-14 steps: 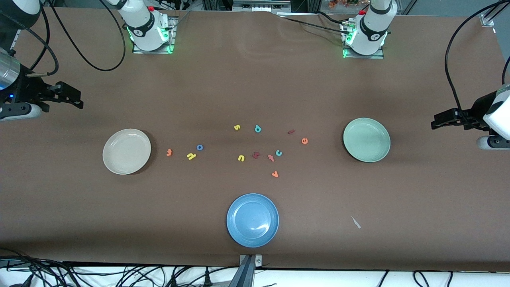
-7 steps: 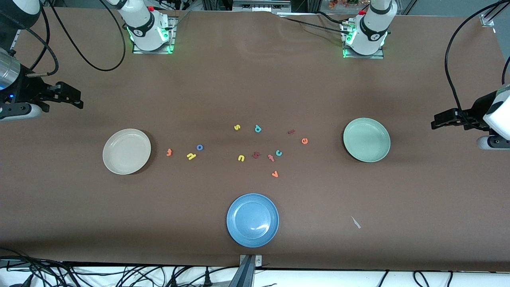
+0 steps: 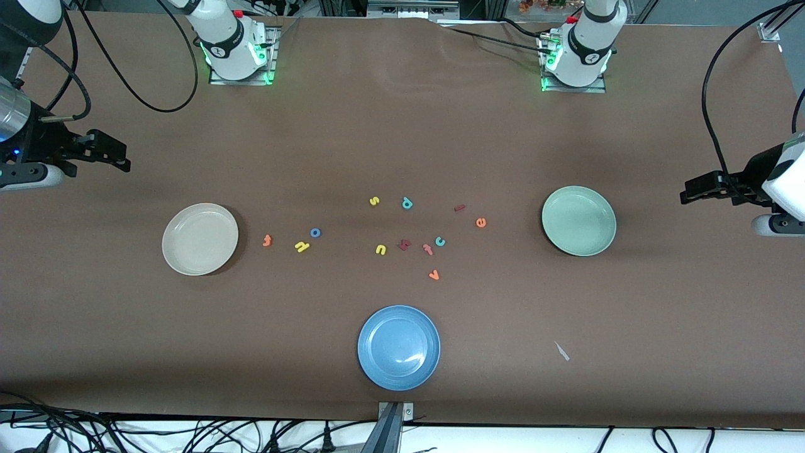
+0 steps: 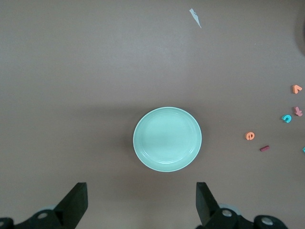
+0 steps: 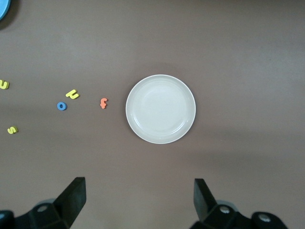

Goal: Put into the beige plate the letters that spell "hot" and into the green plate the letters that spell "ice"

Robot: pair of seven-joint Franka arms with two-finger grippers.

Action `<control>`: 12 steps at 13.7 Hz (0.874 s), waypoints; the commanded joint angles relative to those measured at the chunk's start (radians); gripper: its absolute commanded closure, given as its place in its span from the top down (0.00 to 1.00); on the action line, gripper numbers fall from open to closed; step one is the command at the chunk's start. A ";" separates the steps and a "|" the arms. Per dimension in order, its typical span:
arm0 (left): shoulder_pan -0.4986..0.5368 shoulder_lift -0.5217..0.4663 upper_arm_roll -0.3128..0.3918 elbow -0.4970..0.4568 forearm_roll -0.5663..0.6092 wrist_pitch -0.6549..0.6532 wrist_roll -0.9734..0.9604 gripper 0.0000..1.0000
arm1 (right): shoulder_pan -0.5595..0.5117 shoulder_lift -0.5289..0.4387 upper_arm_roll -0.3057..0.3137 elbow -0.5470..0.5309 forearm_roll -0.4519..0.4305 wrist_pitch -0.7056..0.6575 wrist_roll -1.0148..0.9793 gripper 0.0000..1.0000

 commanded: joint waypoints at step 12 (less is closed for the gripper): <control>-0.001 0.006 0.000 0.003 -0.006 0.006 -0.006 1.00 | -0.008 0.021 -0.007 0.020 0.005 -0.074 0.016 1.00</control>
